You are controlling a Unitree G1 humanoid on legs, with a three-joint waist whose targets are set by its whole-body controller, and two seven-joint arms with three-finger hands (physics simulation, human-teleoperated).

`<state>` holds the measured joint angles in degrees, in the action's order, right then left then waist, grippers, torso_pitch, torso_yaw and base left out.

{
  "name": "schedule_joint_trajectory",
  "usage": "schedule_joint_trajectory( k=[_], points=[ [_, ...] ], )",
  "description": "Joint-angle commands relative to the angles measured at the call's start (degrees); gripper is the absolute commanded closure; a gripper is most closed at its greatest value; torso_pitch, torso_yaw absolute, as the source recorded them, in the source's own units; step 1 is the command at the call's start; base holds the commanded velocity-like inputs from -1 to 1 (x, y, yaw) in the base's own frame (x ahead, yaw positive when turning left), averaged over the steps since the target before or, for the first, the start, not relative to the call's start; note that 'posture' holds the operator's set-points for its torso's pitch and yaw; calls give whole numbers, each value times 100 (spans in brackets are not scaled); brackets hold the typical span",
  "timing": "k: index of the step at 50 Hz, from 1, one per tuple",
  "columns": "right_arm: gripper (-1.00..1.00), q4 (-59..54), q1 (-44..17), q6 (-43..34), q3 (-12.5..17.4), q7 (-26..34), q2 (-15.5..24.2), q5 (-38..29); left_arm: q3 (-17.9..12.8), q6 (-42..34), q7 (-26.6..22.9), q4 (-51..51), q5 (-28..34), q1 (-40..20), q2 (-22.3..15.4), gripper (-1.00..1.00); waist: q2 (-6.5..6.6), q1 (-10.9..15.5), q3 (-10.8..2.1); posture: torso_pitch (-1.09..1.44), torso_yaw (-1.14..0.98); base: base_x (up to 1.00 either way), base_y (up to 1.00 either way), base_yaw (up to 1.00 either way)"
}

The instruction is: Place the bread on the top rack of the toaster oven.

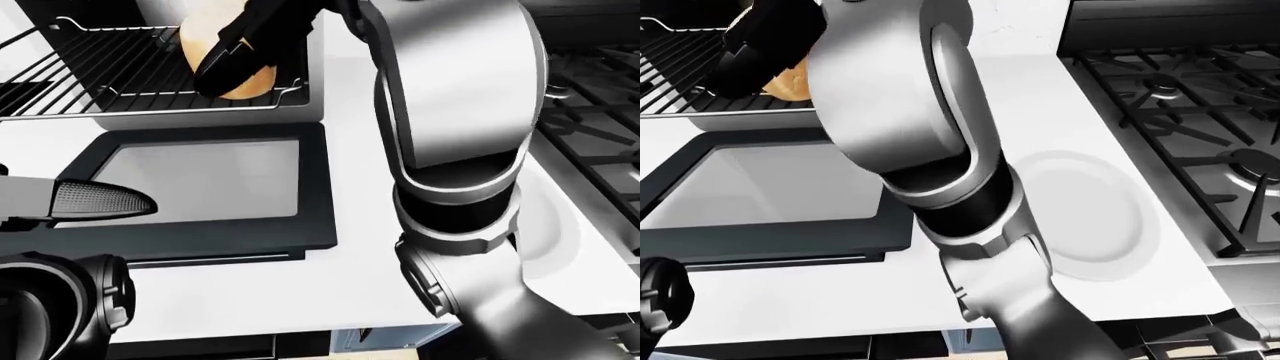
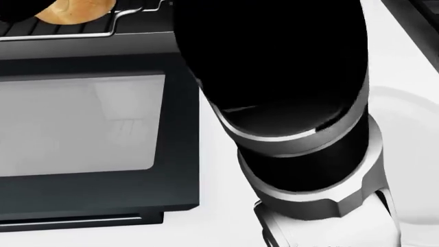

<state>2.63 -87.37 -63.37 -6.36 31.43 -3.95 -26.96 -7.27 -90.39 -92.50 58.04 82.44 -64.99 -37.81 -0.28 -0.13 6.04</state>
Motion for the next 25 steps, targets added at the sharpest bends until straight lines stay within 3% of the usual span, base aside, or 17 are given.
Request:
schedule_joint_trajectory(
  k=[1, 9, 18, 25],
  points=[
    [-100, 166, -219, -3, 56, 41, 46, -121, -46, 57, 1, -18, 13, -95, -62, -100, 51, 3, -162, 0, 0, 0, 0, 0],
    [-100, 176, -476, -128, 165, 165, 125, -220, -72, 19, 0, -4, -22, -82, -95, -100, 56, -1, -157, 0, 0, 0, 0, 0],
    [-100, 138, -880, -226, 365, 132, 516, -171, -70, -95, 0, -78, -132, -174, -281, -100, 54, 1, -134, 0, 0, 0, 0, 0],
    [-100, 590, -970, -708, 481, 290, 1337, -343, -164, -211, 0, -110, -339, -197, -576, -100, 26, 17, -121, 0, 0, 0, 0, 0]
  ],
)
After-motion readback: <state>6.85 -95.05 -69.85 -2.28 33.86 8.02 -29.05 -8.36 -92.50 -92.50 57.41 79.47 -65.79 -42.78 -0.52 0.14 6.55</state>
